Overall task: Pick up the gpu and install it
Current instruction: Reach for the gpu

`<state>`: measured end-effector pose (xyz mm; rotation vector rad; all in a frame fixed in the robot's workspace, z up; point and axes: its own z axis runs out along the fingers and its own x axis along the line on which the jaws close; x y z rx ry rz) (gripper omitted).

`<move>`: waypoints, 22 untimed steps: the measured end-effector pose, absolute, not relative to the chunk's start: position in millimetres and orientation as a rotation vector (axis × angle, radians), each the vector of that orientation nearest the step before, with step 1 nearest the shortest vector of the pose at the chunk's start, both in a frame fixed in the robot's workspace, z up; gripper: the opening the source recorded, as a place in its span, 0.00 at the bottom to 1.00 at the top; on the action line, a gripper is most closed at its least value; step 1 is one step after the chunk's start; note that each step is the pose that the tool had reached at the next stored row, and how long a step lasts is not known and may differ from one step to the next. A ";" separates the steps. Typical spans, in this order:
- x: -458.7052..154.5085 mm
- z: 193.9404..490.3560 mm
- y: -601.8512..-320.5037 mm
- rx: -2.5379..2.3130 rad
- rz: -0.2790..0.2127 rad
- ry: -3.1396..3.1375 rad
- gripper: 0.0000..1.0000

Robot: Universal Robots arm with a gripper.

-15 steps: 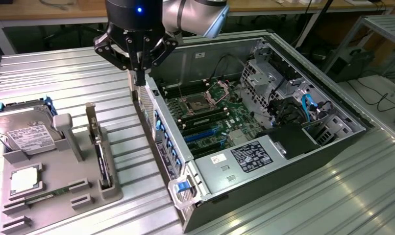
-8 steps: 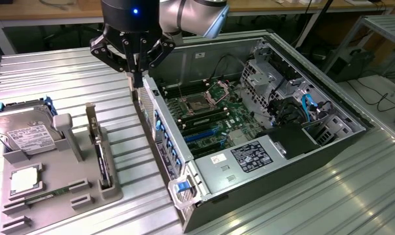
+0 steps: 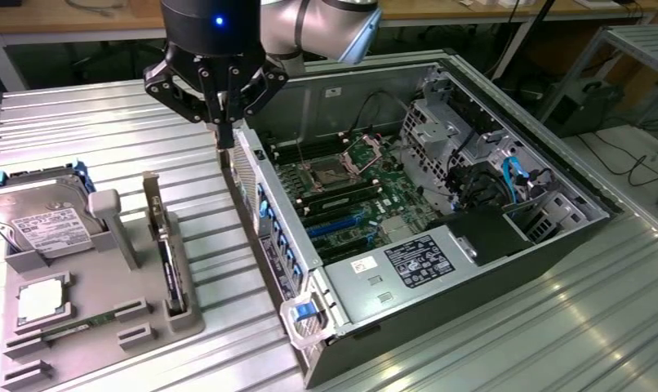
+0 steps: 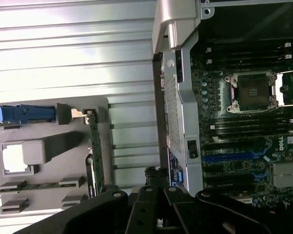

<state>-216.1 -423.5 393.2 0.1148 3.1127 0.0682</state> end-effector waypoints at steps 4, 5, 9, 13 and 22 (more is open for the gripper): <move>-219.6 393.3 -425.2 0.115 0.068 3.113 0.11; -220.4 393.2 -425.6 0.115 0.068 3.113 0.11; -224.4 393.2 -427.4 0.115 0.068 3.113 0.11; -228.0 393.2 -428.9 0.115 0.068 3.113 0.11; -237.9 393.2 -432.2 0.114 0.068 3.113 0.11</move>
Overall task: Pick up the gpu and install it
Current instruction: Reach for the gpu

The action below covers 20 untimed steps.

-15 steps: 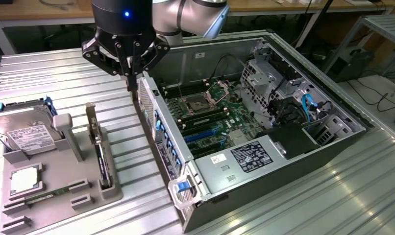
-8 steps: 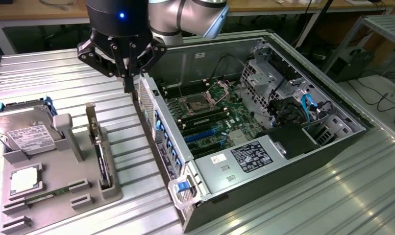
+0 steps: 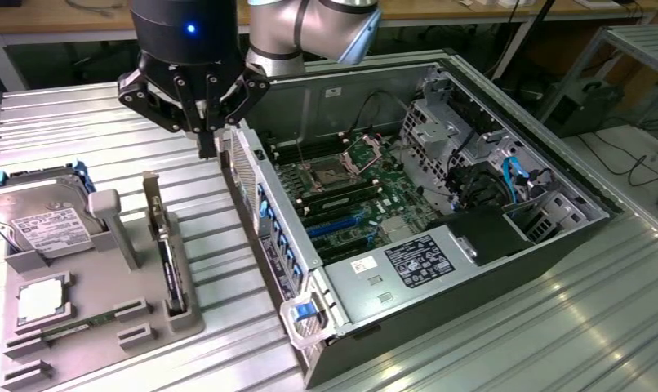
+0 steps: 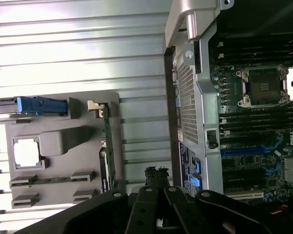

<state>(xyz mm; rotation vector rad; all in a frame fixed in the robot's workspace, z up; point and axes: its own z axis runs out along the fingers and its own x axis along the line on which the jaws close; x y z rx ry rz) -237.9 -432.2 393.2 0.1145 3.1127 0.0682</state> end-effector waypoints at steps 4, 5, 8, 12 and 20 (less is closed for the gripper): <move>-241.2 393.2 -433.2 0.114 0.068 3.113 0.11; -242.1 393.2 -433.4 0.114 0.068 3.113 0.11; -245.2 393.2 -433.7 0.114 0.068 3.113 0.11; -248.5 393.2 -433.9 0.114 0.068 3.113 0.11; -255.5 393.2 -434.2 0.114 0.068 3.113 0.11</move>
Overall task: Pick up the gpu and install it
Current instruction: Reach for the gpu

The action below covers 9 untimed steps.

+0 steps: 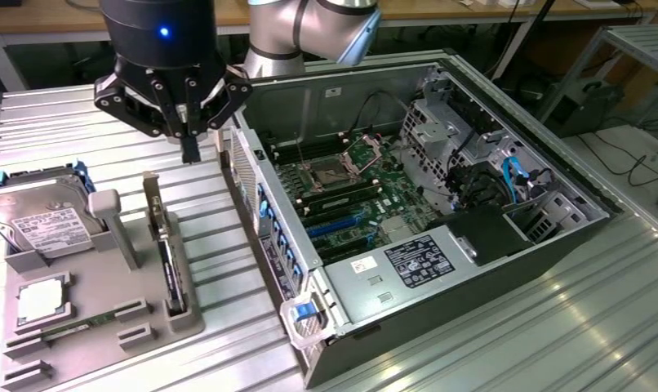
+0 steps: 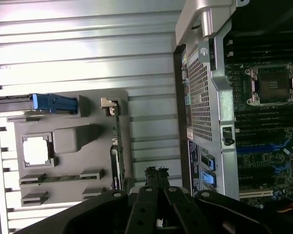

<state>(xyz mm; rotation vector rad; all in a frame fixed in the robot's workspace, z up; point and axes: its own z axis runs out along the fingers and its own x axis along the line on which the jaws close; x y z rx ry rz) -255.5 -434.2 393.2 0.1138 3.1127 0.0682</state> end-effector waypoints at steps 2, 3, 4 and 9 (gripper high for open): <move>-257.8 393.2 -434.5 0.114 0.068 3.113 0.11; -259.1 393.2 -434.8 0.114 0.068 3.113 0.11; -260.2 393.2 -435.0 0.114 0.068 3.113 0.11; -265.2 393.2 -436.0 0.114 0.068 3.113 0.11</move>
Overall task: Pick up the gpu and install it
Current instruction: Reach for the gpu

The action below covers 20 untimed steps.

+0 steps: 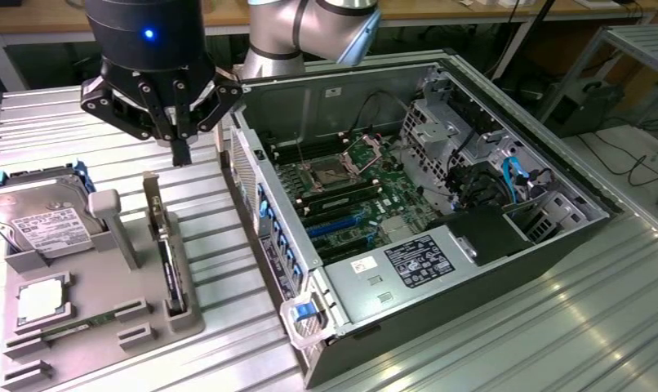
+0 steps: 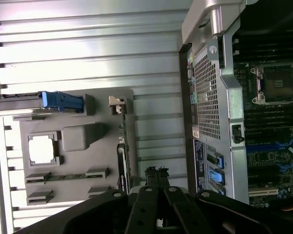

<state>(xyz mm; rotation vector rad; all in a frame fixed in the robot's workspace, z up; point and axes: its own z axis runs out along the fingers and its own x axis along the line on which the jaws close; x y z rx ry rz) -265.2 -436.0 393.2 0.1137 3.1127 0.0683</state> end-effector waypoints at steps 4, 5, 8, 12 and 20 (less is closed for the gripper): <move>-269.3 393.3 -437.0 0.114 0.068 3.113 0.11; -270.3 393.3 -437.2 0.114 0.068 3.113 0.11; -274.6 393.2 -438.1 0.114 0.068 3.113 0.11; -280.5 393.2 -439.4 0.114 0.068 3.113 0.11; -289.8 393.2 -441.0 0.114 0.068 3.113 0.11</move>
